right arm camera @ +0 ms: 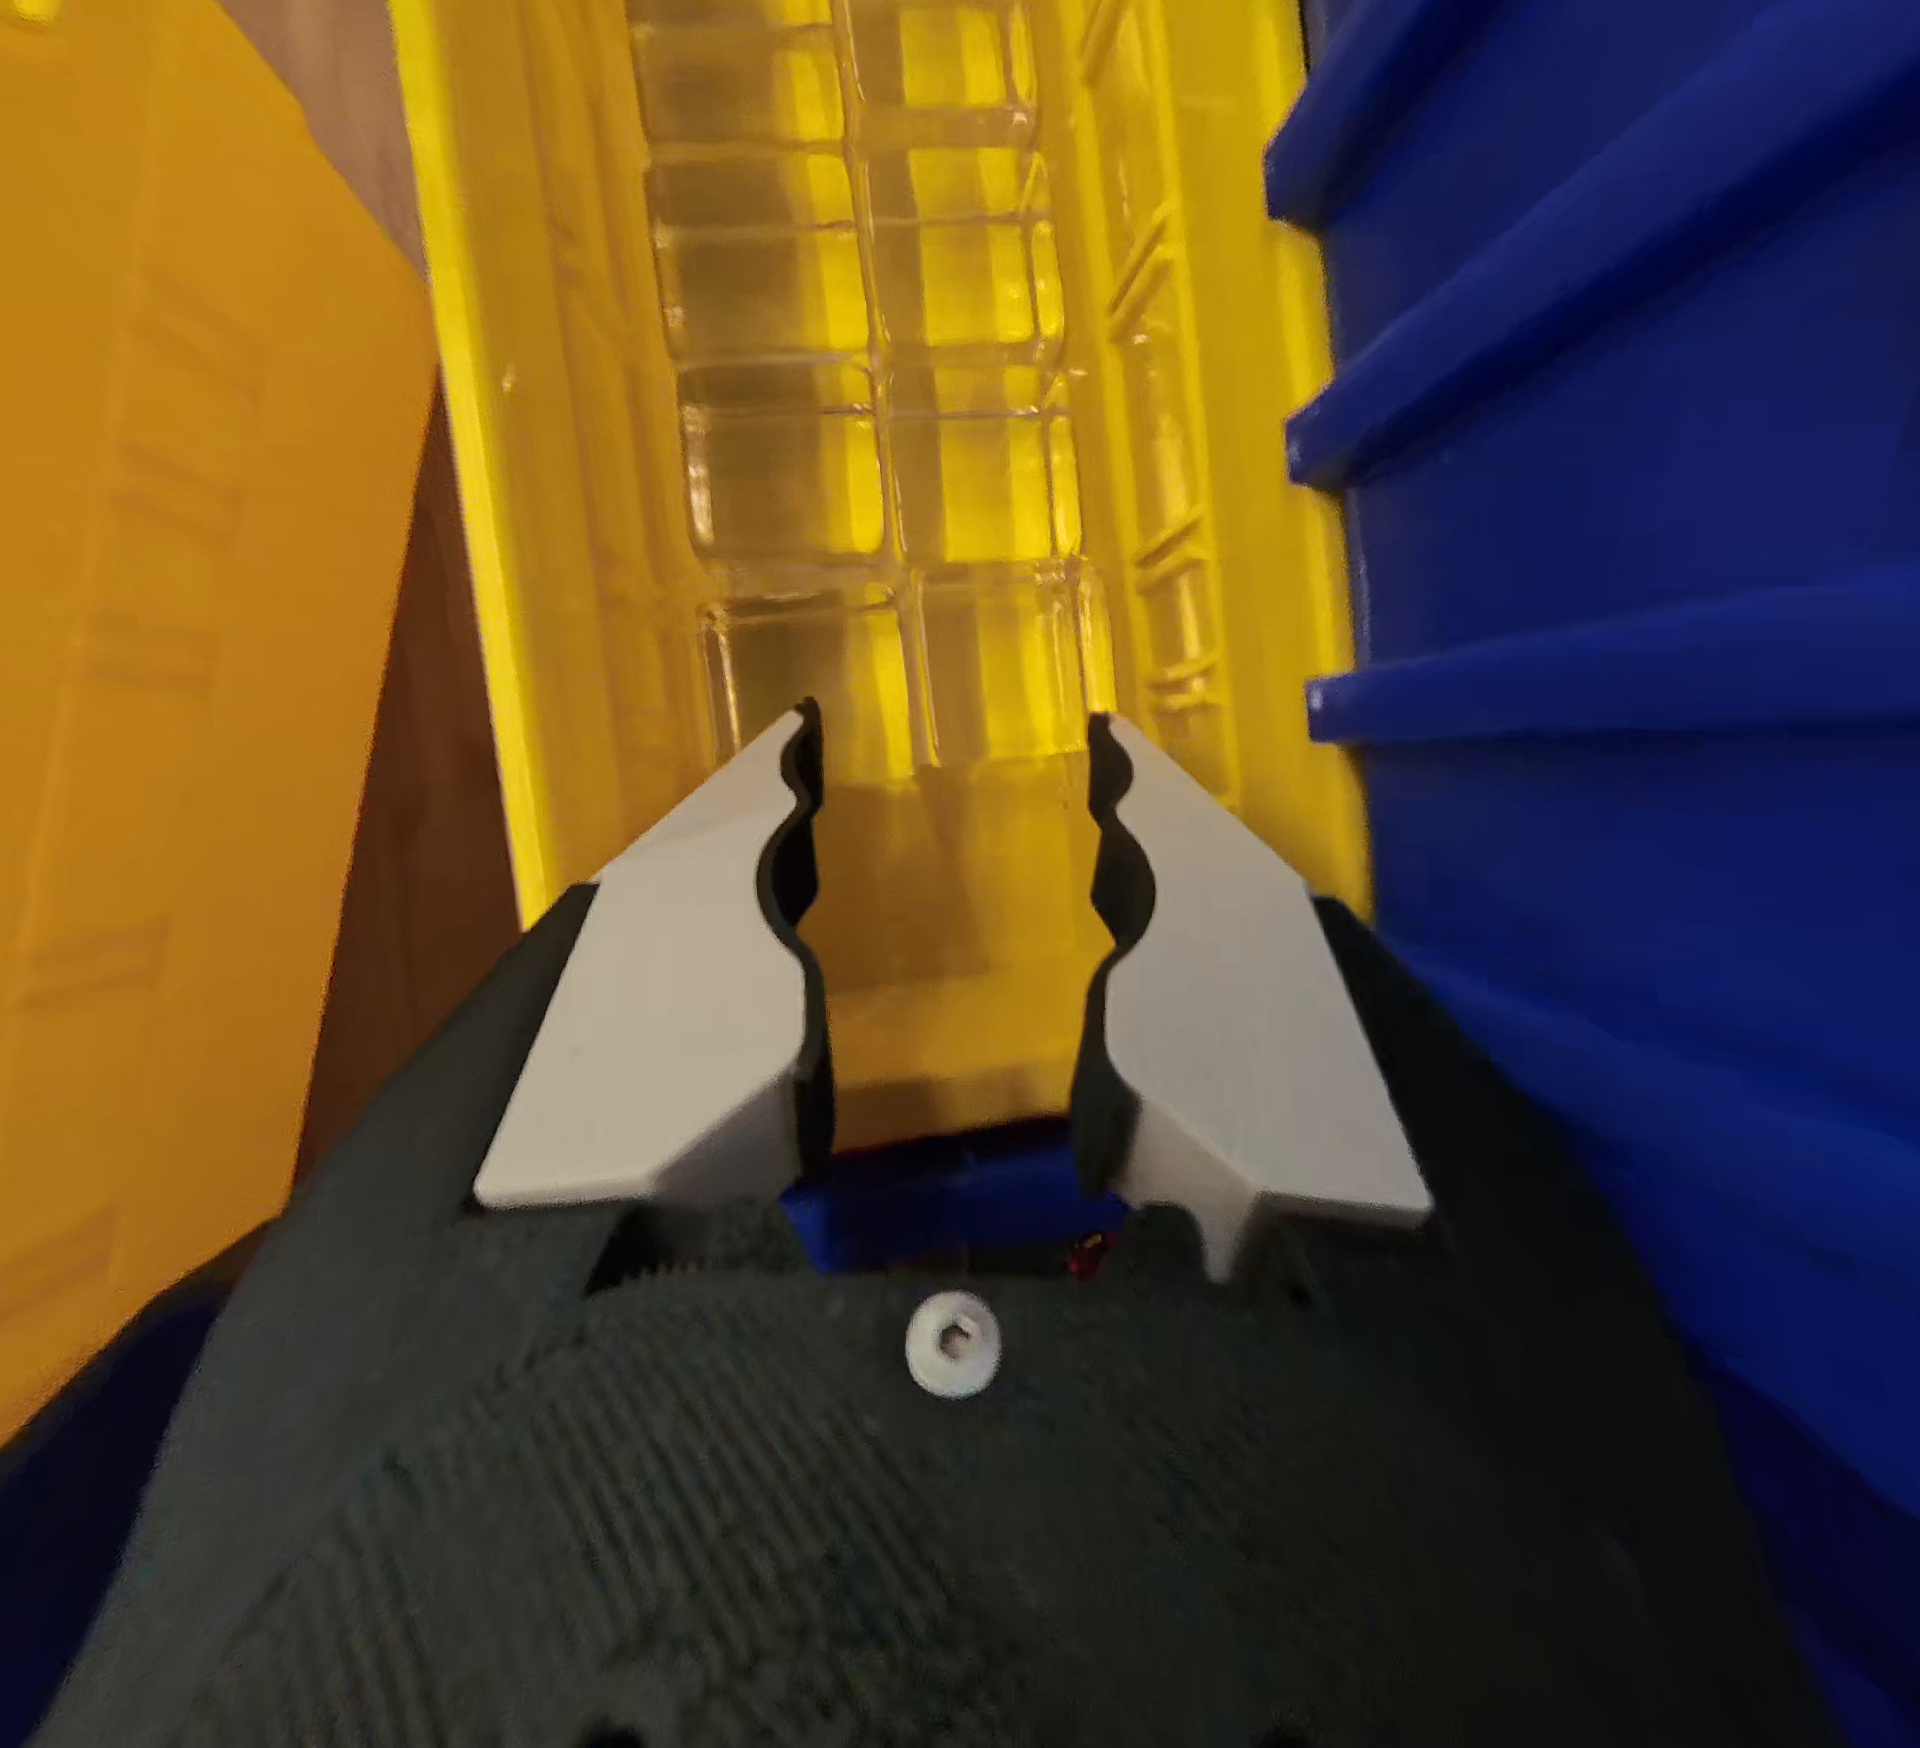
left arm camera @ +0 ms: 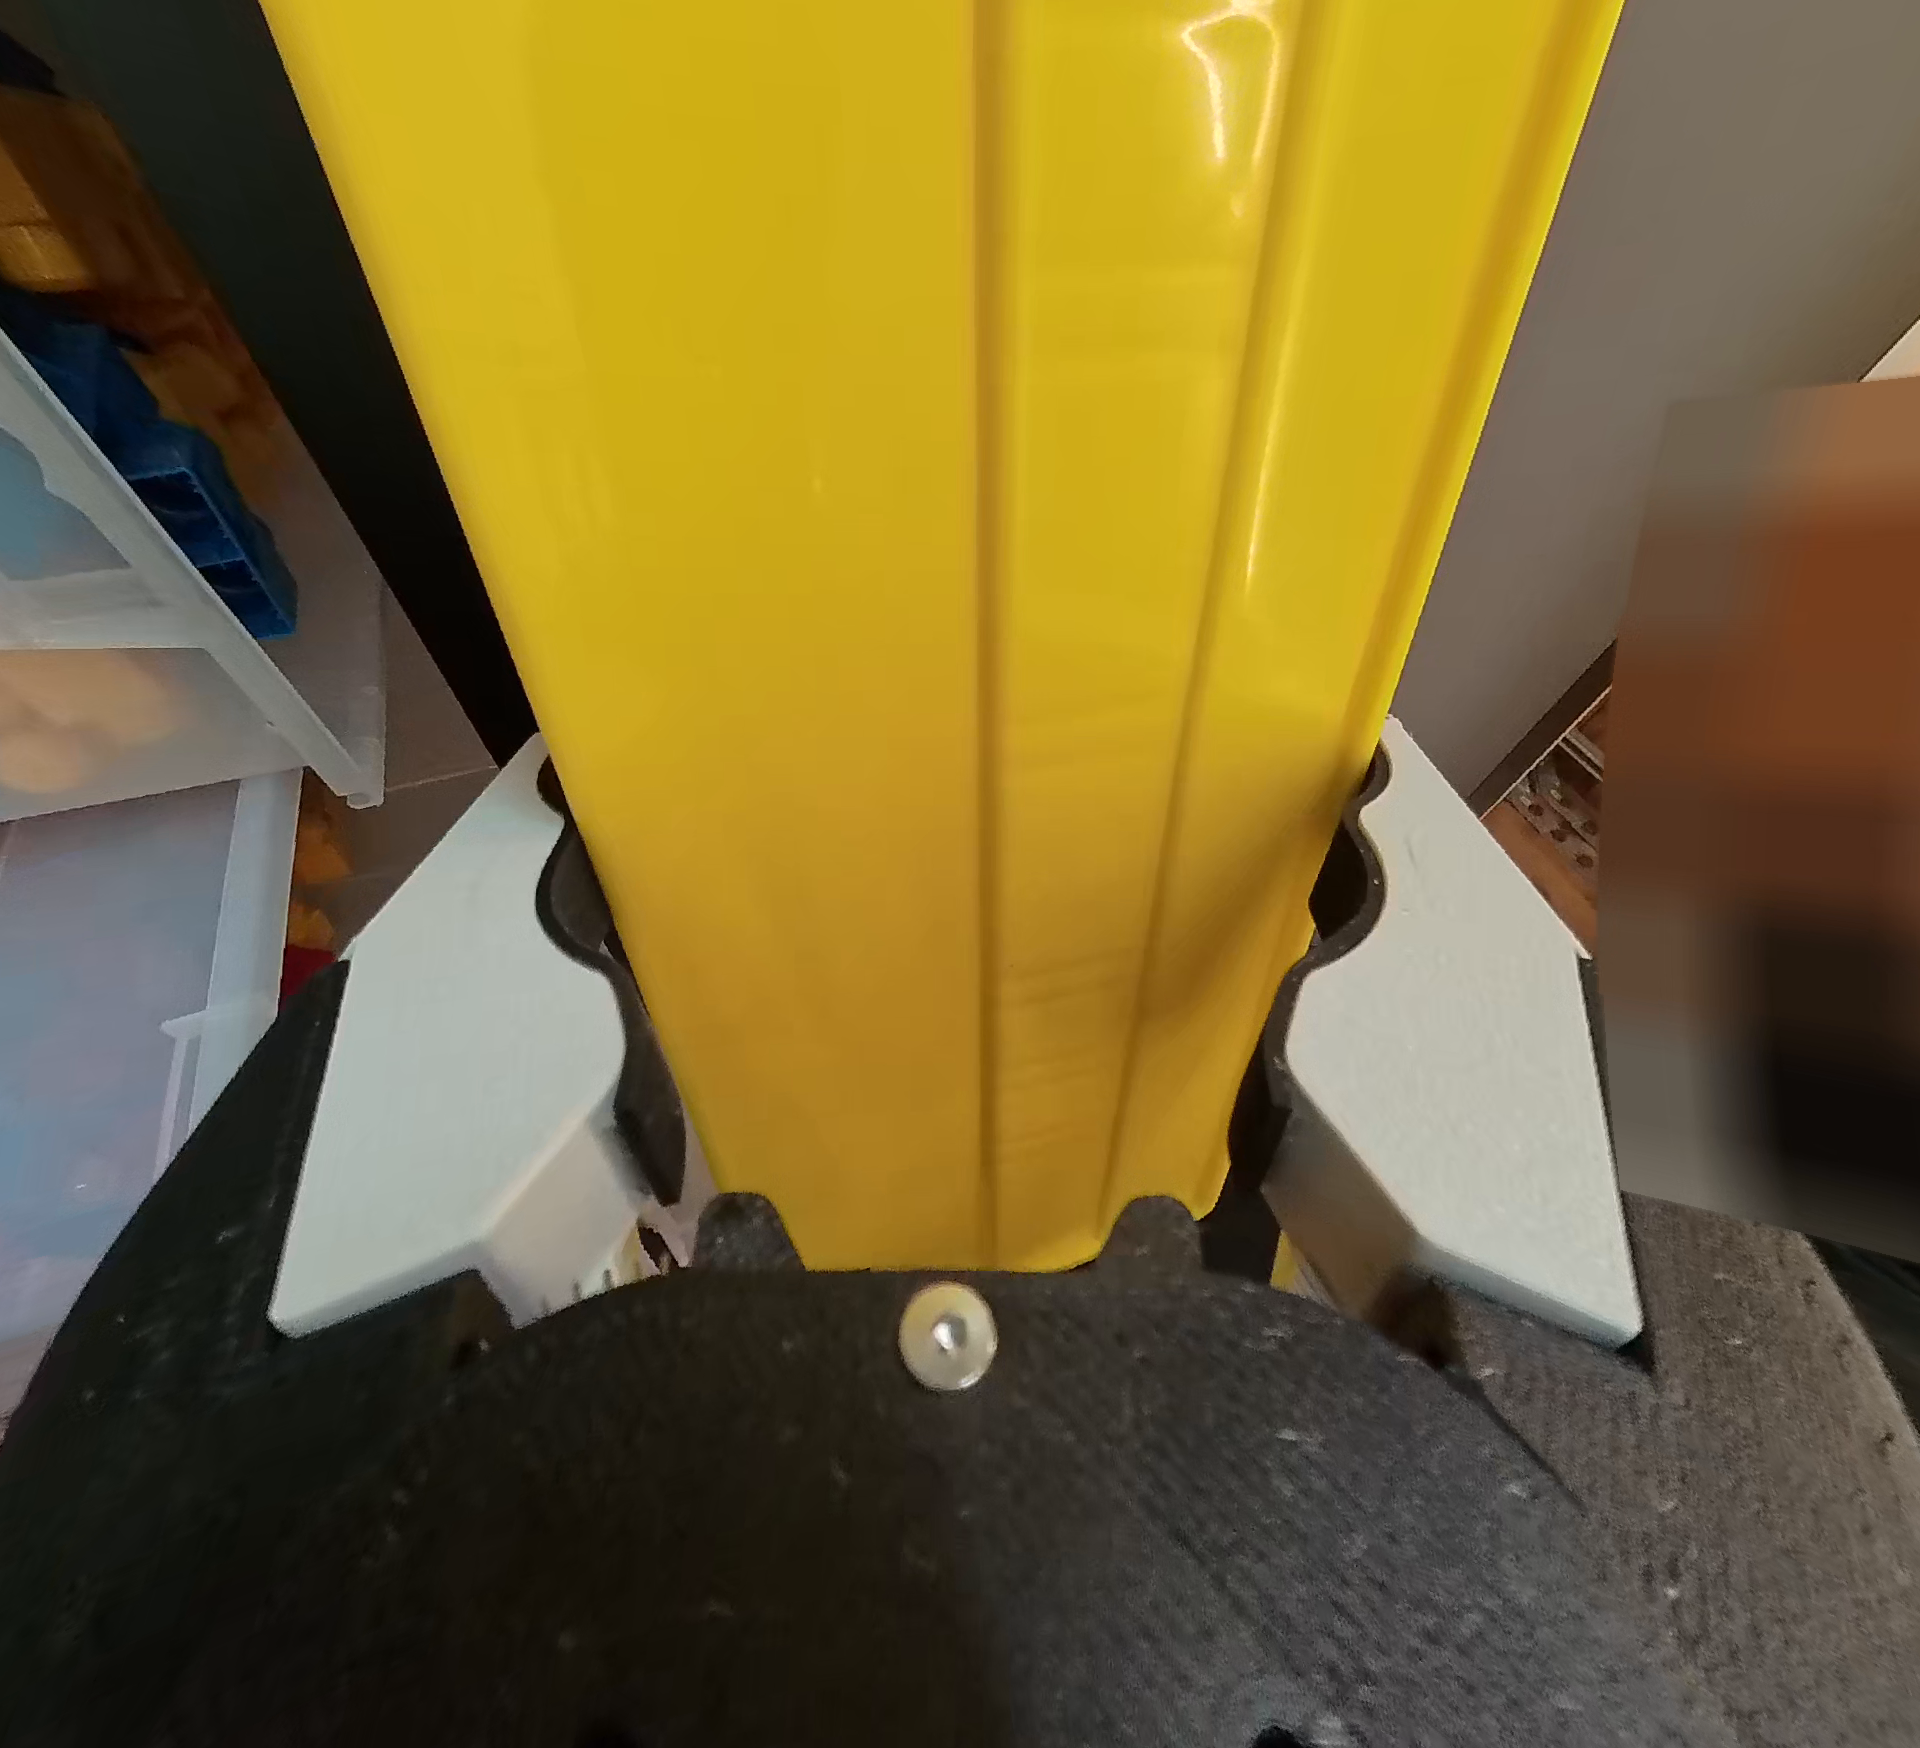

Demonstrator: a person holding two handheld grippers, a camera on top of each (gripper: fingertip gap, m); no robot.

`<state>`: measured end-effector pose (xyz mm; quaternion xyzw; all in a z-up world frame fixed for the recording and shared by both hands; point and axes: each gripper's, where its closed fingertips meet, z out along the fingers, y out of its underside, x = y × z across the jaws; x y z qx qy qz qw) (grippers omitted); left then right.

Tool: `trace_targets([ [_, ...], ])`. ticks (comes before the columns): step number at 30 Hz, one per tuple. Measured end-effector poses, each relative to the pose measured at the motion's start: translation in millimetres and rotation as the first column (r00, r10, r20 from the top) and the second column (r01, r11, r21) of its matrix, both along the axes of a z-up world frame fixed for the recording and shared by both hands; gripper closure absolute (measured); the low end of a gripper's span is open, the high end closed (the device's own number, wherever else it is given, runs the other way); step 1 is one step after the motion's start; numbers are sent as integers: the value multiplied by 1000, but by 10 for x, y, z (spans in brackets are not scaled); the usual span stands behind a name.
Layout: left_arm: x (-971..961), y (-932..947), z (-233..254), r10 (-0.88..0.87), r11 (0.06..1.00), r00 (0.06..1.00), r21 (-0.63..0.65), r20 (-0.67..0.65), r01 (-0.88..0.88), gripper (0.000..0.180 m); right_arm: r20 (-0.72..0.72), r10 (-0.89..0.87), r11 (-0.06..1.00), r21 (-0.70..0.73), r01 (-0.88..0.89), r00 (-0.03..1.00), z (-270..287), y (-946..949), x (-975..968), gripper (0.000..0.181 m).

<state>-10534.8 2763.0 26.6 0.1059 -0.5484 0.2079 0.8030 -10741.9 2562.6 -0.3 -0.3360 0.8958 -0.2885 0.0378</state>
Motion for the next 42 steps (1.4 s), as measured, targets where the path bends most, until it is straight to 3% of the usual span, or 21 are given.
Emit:
trace_targets([
  [6, -2, -7, 5, -1, 1000, 1000, -2, -4, 1, 40, -27, 23, 997, 68, -21, 999, -14, -10, 62, 131],
  [9, 12, 6, -5, 0, 1000, 1000, -2, -9, 0, 40, -77, 36, 980, 199, -20, 996, -94, 218, -73, 150],
  [11, 20, 8, -9, -2, 1000, 1000, -3, -10, 2, 40, -169, 39, 969, 248, 5, 985, -242, 306, -271, 153],
  [13, 16, 7, -9, -5, 1000, 1000, -4, -8, 5, 40, -148, 55, 977, 210, -23, 988, -281, 253, -271, 152],
  [17, 0, -16, -3, -11, 1000, 1000, -4, -4, 11, 40, 66, 69, 985, 153, -79, 995, -117, 141, 61, 144],
  [20, 0, -23, 1, -11, 1000, 1000, -3, -3, 11, 40, -35, 58, 988, 144, -52, 998, -216, 96, -14, 156],
  [24, 4, -21, -2, -8, 1000, 1000, -2, -5, 8, 40, -50, 64, 989, 138, -56, 997, -213, 82, -21, 159],
  [26, -1, -27, -4, -6, 1000, 1000, -2, -5, 6, 40, -47, 85, 989, 122, -78, 995, -194, 88, -4, 181],
  [30, 2, -33, -1, -3, 1000, 1000, -1, -6, 3, 40, -64, 96, 993, 69, -92, 993, -109, 112, -6, 181],
  [34, 4, -38, 1, 1, 1000, 1000, 0, -7, -1, 40, -109, 119, 984, -116, -132, 987, 220, 32, -25, 181],
  [36, 0, -44, 1, 3, 1000, 1000, 0, -8, -3, 40, -152, 127, 969, -194, -156, 980, 351, -56, -27, 165],
  [39, 13, -40, 10, 5, 1000, 1000, 0, -9, -5, 40, -95, 131, 978, -149, -145, 987, 318, -88, 114, 144],
  [42, 21, -43, 13, 5, 1000, 1000, -2, -10, -5, 40, 12, 108, 990, -88, -106, 994, 282, -113, 289, 147],
])
